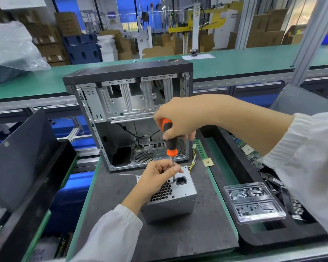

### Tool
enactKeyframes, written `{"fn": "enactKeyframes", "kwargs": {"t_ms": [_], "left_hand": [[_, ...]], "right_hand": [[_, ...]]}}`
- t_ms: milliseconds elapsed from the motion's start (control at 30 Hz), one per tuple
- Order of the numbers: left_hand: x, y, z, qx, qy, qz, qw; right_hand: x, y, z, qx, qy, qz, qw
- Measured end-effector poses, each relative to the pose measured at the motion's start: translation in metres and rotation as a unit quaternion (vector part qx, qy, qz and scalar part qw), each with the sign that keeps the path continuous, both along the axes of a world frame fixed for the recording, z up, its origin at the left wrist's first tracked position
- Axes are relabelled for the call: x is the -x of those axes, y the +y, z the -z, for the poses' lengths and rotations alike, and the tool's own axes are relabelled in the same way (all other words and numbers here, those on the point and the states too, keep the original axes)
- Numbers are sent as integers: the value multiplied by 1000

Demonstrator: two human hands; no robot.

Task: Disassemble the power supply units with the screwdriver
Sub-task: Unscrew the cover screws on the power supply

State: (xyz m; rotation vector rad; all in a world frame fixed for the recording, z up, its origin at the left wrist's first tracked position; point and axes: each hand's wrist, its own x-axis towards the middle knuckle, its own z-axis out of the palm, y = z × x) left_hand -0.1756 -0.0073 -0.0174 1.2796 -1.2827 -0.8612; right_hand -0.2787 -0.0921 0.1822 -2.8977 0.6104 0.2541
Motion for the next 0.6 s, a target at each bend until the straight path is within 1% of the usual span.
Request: {"fn": "enactKeyframes", "kwargs": {"t_ms": [67, 133, 200, 267, 333, 367, 433, 600], "left_hand": [[0, 0, 1, 2, -2, 2, 1000], [0, 0, 1, 3, -10, 3, 1000], [0, -1, 1, 2, -12, 2, 1000], [0, -1, 0, -3, -6, 4, 1000], [-1, 1, -2, -9, -9, 16, 1000], [-3, 2, -4, -18, -15, 23, 999], [-10, 4, -6, -44, -43, 36, 997], [-28, 9, -8, -89, -165, 28, 982]], "right_hand": [[3, 0, -4, -32, 16, -24, 999], [4, 1, -5, -41, 37, -41, 998], [5, 3, -2, -49, 26, -25, 998], [5, 6, 4, -7, -8, 9, 1000], [4, 6, 10, 52, -42, 17, 998], [4, 6, 11, 60, -50, 15, 997], [5, 3, 11, 53, -56, 14, 997], [13, -1, 4, 35, -78, 32, 996]]}}
